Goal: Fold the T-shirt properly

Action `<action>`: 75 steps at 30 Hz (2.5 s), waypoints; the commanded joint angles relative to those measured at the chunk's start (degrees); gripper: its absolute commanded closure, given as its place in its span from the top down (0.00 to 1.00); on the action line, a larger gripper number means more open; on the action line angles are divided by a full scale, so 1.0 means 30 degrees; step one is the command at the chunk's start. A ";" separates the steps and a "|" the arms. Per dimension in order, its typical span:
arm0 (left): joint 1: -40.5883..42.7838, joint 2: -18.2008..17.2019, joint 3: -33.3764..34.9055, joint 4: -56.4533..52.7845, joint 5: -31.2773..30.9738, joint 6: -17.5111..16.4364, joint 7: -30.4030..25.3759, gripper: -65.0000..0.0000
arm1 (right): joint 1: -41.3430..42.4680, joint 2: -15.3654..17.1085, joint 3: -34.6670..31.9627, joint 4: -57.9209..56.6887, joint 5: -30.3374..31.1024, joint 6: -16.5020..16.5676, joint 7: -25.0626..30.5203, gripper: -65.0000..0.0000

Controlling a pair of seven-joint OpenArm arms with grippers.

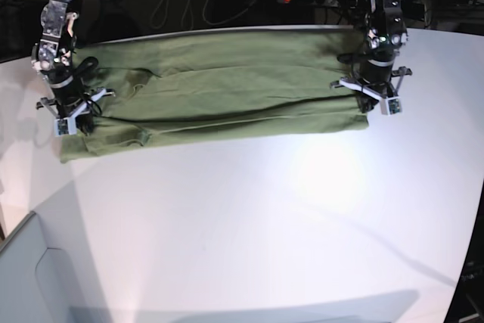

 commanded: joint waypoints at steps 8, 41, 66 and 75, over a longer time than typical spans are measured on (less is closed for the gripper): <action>0.0328 -0.0154 -0.0079 0.1902 0.0042 0.0056 -0.0414 0.00 | 0.0774 0.0285 0.0065 -0.0386 -0.0068 0.0223 0.0045 0.00; 0.1324 0.0022 -0.0079 0.3367 0.0042 0.0056 -0.0355 0.37 | -0.0252 0.0138 0.0241 0.3833 -0.0038 0.0223 0.0016 0.64; 0.0211 0.0051 0.0096 0.2282 0.0042 0.0056 -0.0355 0.30 | -0.1776 -0.0126 0.0124 0.7086 -0.0038 0.0223 -0.1918 0.64; 0.0269 0.0461 -0.0021 0.2253 0.0012 0.0056 -0.0355 0.00 | -0.2098 -0.0126 0.0241 0.7115 -0.0038 0.0223 -0.1918 0.64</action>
